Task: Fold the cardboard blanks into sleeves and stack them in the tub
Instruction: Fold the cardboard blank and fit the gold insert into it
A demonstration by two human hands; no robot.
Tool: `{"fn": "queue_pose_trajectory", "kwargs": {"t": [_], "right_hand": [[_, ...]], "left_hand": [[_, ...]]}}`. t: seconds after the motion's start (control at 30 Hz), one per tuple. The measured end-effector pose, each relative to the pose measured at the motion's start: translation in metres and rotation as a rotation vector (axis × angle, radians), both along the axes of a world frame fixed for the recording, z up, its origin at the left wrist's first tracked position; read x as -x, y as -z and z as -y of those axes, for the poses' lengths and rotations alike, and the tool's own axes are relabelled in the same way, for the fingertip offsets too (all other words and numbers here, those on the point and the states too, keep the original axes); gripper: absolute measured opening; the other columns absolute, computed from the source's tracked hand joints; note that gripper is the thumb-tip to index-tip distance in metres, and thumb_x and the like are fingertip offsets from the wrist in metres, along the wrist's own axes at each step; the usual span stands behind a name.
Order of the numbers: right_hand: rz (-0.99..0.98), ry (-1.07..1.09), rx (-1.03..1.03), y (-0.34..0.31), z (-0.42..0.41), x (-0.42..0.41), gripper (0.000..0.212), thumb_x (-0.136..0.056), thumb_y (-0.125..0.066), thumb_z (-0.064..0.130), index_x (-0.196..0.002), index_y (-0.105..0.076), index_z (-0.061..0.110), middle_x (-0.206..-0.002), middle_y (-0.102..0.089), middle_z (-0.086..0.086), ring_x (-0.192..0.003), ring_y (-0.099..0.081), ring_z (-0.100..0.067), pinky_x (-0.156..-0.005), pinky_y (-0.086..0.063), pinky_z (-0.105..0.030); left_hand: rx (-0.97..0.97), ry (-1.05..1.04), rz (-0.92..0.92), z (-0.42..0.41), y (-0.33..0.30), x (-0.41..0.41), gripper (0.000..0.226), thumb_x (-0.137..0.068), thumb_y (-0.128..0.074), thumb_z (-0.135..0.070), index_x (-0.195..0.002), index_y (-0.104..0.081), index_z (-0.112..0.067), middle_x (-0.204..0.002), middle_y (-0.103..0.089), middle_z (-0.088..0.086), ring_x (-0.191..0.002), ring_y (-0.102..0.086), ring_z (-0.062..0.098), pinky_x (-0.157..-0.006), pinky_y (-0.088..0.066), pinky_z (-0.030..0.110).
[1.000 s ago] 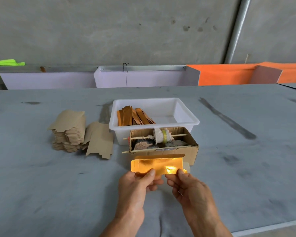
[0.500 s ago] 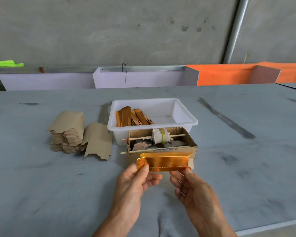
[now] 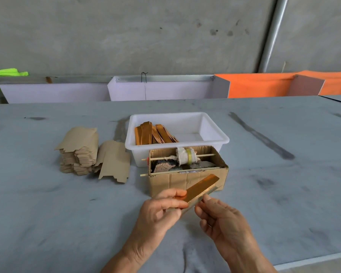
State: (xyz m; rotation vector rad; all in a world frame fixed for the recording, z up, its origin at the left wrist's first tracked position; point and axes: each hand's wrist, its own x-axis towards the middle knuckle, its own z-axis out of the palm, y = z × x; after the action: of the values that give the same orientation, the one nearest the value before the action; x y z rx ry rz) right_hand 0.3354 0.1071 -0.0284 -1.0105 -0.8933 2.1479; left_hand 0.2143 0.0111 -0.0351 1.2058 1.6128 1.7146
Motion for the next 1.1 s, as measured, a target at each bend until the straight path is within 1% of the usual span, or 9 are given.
{"fn": "queue_pose_trajectory", "kwargs": {"t": [0.03, 0.1, 0.2, 0.4, 0.53, 0.73, 0.9, 1.0, 1.1], "right_hand": [[0.002, -0.008, -0.004, 0.000, 0.001, 0.001, 0.007, -0.074, -0.068, 0.012, -0.069, -0.068, 0.007, -0.066, -0.069, -0.009, -0.051, -0.065, -0.011, -0.039, -0.045, -0.018], [0.002, -0.026, -0.015, 0.001, 0.002, 0.003, 0.010, -0.065, -0.070, 0.014, -0.070, -0.068, 0.006, -0.066, -0.069, -0.009, -0.051, -0.064, -0.011, -0.038, -0.043, -0.017], [0.009, -0.047, -0.027, 0.001, 0.005, 0.006, 0.016, -0.062, -0.070, 0.016, -0.073, -0.067, 0.005, -0.067, -0.069, -0.009, -0.050, -0.063, -0.011, -0.038, -0.043, -0.017], [-0.009, -0.071, -0.055, 0.000, 0.007, 0.008, 0.021, -0.061, -0.071, 0.016, -0.077, -0.067, 0.004, -0.064, -0.068, -0.007, -0.049, -0.061, -0.010, -0.040, -0.043, -0.016], [0.003, -0.071, -0.057, 0.003, 0.008, 0.010, 0.017, -0.059, -0.073, 0.015, -0.072, -0.068, 0.005, -0.063, -0.066, -0.008, -0.046, -0.058, -0.008, -0.038, -0.042, -0.016], [0.063, -0.061, -0.100, 0.006, 0.010, 0.012, 0.010, -0.061, -0.074, 0.018, -0.062, -0.068, 0.009, -0.057, -0.060, -0.009, -0.044, -0.050, -0.009, -0.038, -0.039, -0.017], [0.085, 0.009, -0.157, 0.011, 0.011, 0.015, 0.017, -0.080, -0.070, 0.011, -0.064, -0.062, 0.009, -0.051, -0.056, -0.005, -0.043, -0.046, -0.008, -0.039, -0.037, -0.017], [0.087, 0.050, -0.168, 0.013, 0.013, 0.017, 0.025, -0.082, -0.068, 0.008, -0.060, -0.058, 0.011, -0.052, -0.058, -0.007, -0.044, -0.046, -0.010, -0.041, -0.035, -0.018], [0.104, 0.033, -0.169, 0.014, 0.012, 0.014, 0.024, -0.080, -0.070, 0.008, -0.060, -0.056, 0.010, -0.052, -0.056, -0.006, -0.044, -0.044, -0.010, -0.042, -0.033, -0.020]], "left_hand": [[0.004, -0.053, 0.001, -0.001, 0.001, -0.001, 0.021, -0.071, -0.064, -0.026, -0.074, -0.077, -0.010, -0.101, -0.071, -0.006, -0.097, -0.064, 0.005, -0.081, -0.047, 0.014], [0.001, -0.178, 0.036, -0.006, 0.002, -0.002, 0.009, -0.079, -0.072, -0.011, -0.070, -0.076, -0.010, -0.089, -0.073, -0.005, -0.084, -0.066, 0.007, -0.072, -0.048, 0.014], [0.023, -0.281, 0.054, -0.011, 0.003, -0.004, 0.022, -0.075, -0.071, 0.008, -0.072, -0.074, -0.014, -0.074, -0.074, 0.002, -0.067, -0.067, 0.009, -0.060, -0.050, 0.017], [0.077, -0.235, 0.239, -0.012, 0.001, -0.003, 0.031, -0.071, -0.072, 0.011, -0.086, -0.070, -0.015, -0.072, -0.073, 0.009, -0.067, -0.069, 0.016, -0.061, -0.053, 0.020], [0.137, -0.172, 0.282, -0.014, -0.003, -0.003, 0.042, -0.071, -0.071, 0.015, -0.097, -0.065, -0.017, -0.077, -0.074, 0.001, -0.068, -0.069, 0.011, -0.058, -0.053, 0.020], [0.215, -0.138, 0.208, -0.014, -0.004, -0.003, 0.046, -0.071, -0.072, 0.012, -0.104, -0.063, -0.018, -0.077, -0.072, 0.012, -0.069, -0.068, 0.018, -0.065, -0.056, 0.032], [0.193, -0.120, 0.218, -0.013, -0.004, -0.008, 0.028, -0.077, -0.071, 0.002, -0.099, -0.068, -0.015, -0.082, -0.074, 0.004, -0.076, -0.070, 0.016, -0.067, -0.055, 0.023], [0.214, -0.112, 0.203, -0.013, -0.002, -0.011, 0.038, -0.068, -0.078, 0.002, -0.099, -0.067, -0.017, -0.084, -0.074, 0.004, -0.080, -0.070, 0.017, -0.072, -0.056, 0.027], [0.256, -0.120, 0.212, -0.013, 0.000, -0.007, 0.043, -0.069, -0.073, 0.010, -0.101, -0.064, -0.018, -0.076, -0.073, 0.004, -0.071, -0.069, 0.015, -0.068, -0.054, 0.027]]}}
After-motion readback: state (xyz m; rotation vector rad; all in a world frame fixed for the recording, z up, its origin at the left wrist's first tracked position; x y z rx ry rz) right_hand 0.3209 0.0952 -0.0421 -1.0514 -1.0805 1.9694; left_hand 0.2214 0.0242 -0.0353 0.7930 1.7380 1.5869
